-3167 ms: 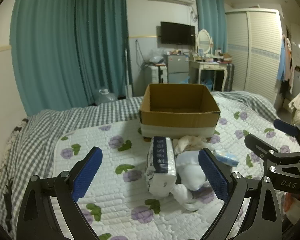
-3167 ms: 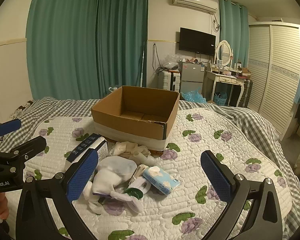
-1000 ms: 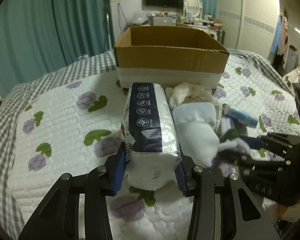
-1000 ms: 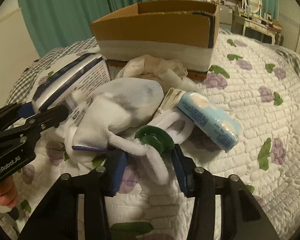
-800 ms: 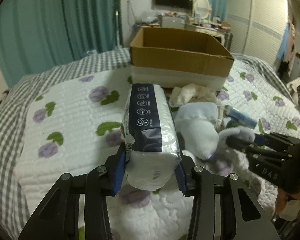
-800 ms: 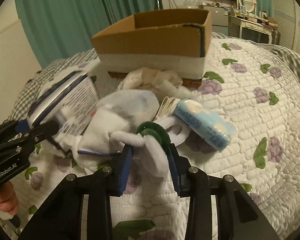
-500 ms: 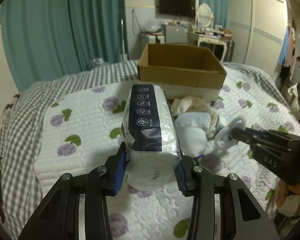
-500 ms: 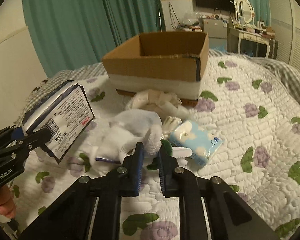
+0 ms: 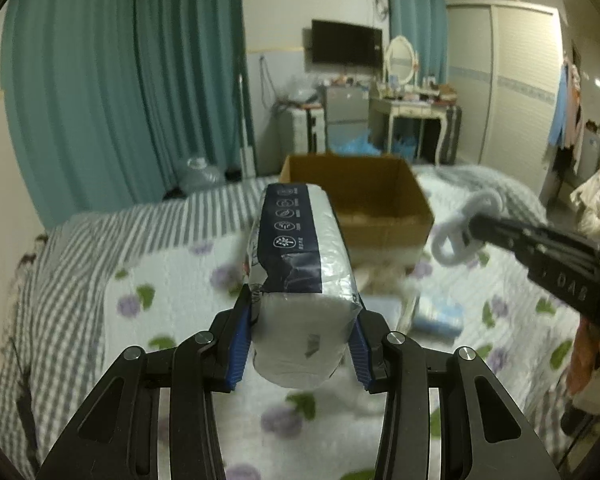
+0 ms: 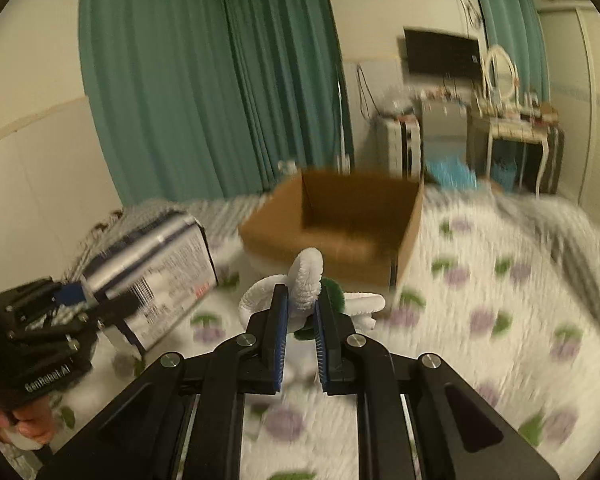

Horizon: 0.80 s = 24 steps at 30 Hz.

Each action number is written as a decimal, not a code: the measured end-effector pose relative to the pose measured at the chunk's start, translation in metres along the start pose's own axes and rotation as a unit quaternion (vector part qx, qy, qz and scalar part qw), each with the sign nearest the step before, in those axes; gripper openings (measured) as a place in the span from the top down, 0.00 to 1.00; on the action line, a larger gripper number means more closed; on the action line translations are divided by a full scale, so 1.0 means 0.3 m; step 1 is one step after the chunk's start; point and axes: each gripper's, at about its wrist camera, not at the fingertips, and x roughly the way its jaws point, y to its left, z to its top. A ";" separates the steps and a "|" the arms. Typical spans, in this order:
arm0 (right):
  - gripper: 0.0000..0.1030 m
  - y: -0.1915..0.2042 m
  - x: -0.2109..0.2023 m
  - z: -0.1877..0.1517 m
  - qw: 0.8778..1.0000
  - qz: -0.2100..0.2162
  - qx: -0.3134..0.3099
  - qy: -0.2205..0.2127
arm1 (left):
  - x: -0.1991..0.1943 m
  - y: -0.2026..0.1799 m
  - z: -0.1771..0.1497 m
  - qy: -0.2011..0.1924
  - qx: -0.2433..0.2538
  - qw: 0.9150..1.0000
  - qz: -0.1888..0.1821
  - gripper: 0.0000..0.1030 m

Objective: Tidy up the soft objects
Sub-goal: 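Carry the tissue packet and socks into the cardboard box and release both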

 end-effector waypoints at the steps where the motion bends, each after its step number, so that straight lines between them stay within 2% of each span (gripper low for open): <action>1: 0.88 0.000 -0.001 0.040 1.000 -0.001 -0.009 -0.010 | 0.005 -0.002 0.029 -0.006 0.001 1.000 -0.003 0.60; 6: 0.88 -0.017 0.061 0.252 0.998 -0.003 -0.046 -0.046 | 0.073 -0.032 0.182 -0.033 0.013 0.999 -0.018 0.60; 11: 0.88 -0.047 0.223 0.355 0.997 -0.009 -0.064 -0.034 | 0.238 -0.043 0.274 -0.017 0.009 0.999 -0.026 0.60; 15: 0.88 -0.096 0.392 0.356 0.998 -0.013 -0.057 0.001 | 0.424 -0.058 0.282 0.003 0.021 1.000 -0.008 0.60; 19: 0.88 -0.168 0.530 0.312 0.999 -0.017 -0.030 0.033 | 0.551 -0.069 0.254 0.013 0.037 0.999 -0.015 0.59; 22: 0.85 -0.209 0.577 0.287 0.999 -0.022 -0.011 0.042 | 0.592 -0.081 0.255 0.018 0.047 0.999 -0.015 0.56; 24: 0.80 -0.228 0.589 0.283 0.998 -0.032 -0.006 0.045 | 0.611 -0.076 0.259 0.029 0.036 0.999 -0.019 0.46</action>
